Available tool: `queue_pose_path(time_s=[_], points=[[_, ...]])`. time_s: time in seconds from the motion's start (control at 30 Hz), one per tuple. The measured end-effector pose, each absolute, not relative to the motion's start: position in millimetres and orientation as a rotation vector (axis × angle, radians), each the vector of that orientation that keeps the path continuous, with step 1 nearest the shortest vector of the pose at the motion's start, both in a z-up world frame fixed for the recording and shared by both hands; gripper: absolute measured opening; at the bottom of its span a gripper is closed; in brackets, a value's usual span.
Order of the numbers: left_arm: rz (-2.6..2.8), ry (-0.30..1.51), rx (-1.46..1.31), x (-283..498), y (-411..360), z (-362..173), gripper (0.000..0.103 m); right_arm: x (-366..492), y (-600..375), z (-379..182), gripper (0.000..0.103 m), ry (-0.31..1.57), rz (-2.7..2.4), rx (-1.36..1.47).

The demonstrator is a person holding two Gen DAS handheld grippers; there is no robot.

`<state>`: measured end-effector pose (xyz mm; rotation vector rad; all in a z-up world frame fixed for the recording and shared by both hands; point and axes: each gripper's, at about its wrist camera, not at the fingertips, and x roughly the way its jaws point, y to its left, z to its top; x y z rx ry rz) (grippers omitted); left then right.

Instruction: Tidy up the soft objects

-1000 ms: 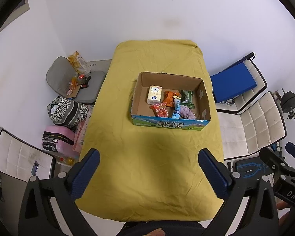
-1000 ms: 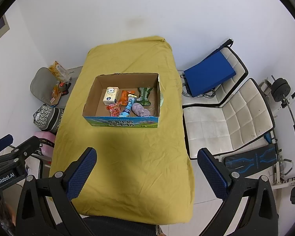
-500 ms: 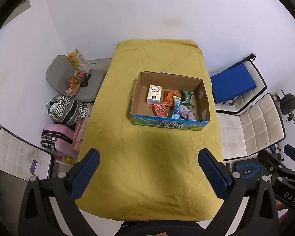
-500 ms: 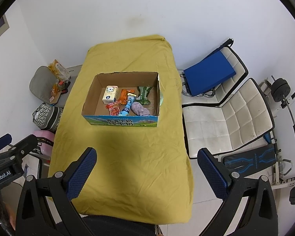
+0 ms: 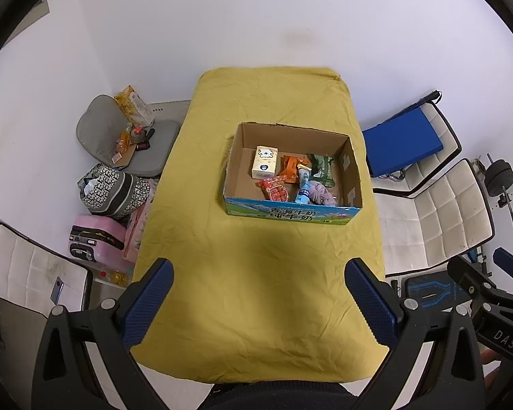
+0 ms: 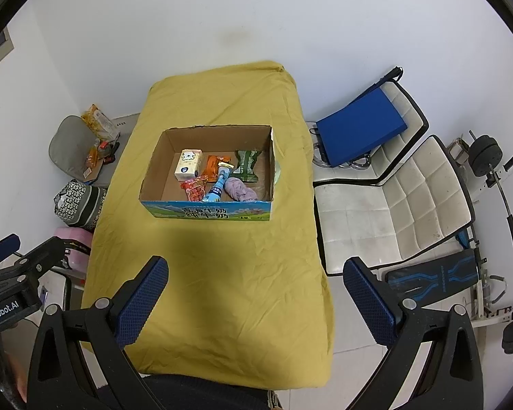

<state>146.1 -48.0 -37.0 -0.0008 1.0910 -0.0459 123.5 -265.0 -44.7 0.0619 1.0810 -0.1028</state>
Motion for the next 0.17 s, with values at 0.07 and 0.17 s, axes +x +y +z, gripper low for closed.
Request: queue_pose_path(time_s=[0.07, 0.17], points=[[-0.046, 1.09, 0.001, 146.3, -48.1, -36.7, 0.102, 123.4, -265.1, -45.4, 0.103, 1.084, -0.102, 0.06], [-0.045, 1.088, 0.001, 146.6, -48.2, -35.6, 0.102, 121.6, -265.8, -46.6, 0.103, 1.085, -0.103, 0.061]])
